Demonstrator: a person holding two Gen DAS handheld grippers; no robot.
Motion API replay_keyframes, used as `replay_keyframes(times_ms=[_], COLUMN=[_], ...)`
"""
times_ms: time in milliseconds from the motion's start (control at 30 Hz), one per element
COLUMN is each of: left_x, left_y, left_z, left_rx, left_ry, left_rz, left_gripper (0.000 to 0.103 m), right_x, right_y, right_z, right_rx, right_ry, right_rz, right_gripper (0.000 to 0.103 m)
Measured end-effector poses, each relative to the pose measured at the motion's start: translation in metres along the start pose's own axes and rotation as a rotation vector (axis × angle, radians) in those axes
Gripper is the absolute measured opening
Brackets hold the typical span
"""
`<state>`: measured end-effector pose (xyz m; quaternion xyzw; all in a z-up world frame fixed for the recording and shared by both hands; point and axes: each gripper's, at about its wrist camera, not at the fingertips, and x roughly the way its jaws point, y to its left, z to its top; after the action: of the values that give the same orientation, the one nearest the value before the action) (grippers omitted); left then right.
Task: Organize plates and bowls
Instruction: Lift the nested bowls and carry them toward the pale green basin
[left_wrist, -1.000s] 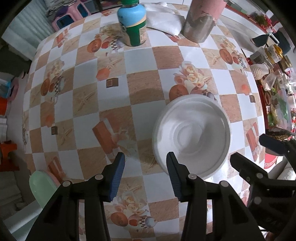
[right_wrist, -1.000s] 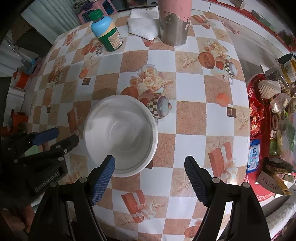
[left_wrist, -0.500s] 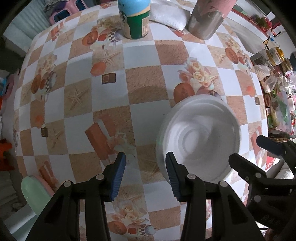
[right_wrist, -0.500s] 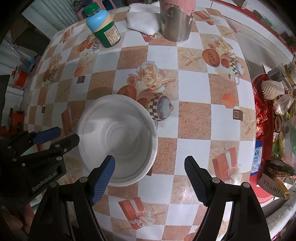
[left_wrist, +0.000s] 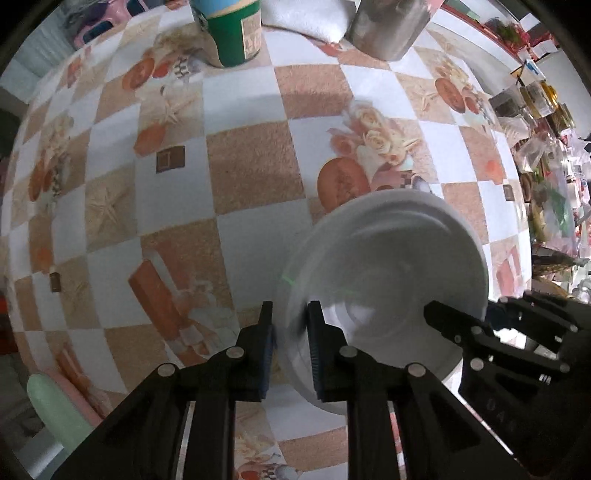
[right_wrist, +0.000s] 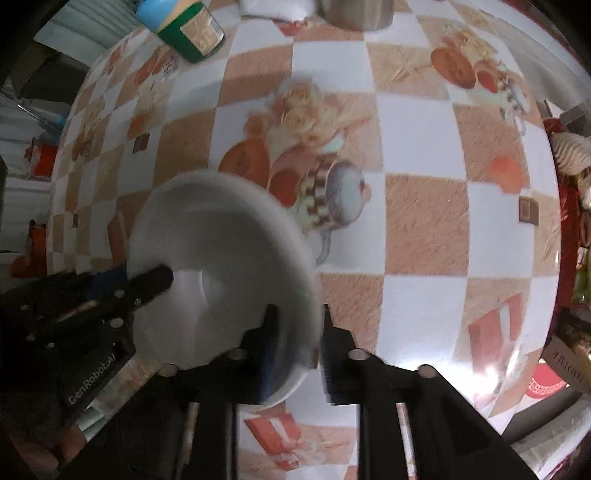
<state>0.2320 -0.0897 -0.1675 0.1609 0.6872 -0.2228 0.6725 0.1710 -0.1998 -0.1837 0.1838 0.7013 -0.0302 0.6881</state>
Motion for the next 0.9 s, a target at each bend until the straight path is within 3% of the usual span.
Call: replay_keyframes(times_ms=[533, 900], left_x=[-0.069, -0.104], left_y=[-0.009, 0.018], left_z=[-0.051, -0.1], left_rx=[-0.045, -0.049], left_ry=[-0.065, -0.096], left_rz=[0.003, 0.007], left_gripper=[0.019, 0.02], right_x=[-0.07, -0.093], right_y=[0.009, 0.058], right_z=[-0.052, -0.086], right_rx=[0.01, -0.05], right_ry=[-0.093, -0.141], right_rz=[0.039, -0.003], right_gripper=[0.019, 0.019])
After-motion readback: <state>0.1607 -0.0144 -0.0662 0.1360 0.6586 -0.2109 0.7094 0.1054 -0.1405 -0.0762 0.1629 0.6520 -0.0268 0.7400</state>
